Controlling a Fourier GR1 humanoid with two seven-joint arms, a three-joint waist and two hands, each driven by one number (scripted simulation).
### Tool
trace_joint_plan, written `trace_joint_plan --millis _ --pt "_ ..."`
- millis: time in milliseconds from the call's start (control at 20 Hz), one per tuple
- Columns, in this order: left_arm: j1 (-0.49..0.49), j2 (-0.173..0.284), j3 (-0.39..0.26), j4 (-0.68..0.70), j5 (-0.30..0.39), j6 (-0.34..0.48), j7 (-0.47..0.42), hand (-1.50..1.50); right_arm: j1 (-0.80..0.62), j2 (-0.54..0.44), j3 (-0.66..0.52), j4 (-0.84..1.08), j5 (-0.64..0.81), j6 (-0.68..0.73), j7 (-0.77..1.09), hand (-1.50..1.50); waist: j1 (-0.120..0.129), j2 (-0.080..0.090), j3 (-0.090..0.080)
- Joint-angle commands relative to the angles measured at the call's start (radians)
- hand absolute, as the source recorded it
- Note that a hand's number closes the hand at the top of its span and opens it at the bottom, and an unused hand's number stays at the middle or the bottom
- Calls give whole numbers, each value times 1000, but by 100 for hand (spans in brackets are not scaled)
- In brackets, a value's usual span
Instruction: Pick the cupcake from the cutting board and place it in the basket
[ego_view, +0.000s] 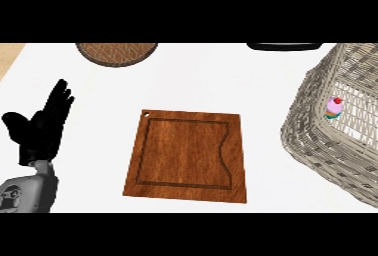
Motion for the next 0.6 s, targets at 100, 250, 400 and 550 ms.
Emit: trace_joint_plan --millis 100,250,400,550 --pt "-19 12 12 -37 14 3 54 0 119 -91 -188 27 -183 106 -39 -150 -3 0 4" --pt "35 -33 -31 -53 -28 32 17 0 153 -207 -227 128 -217 213 -103 -150 15 5 4" --pt "2 -10 -29 -49 -7 -4 38 0 186 -272 -249 195 -246 268 -194 -150 21 7 4" --pt "20 22 9 -55 19 -24 32 0 273 -278 -263 174 -283 326 -257 -150 14 4 4"
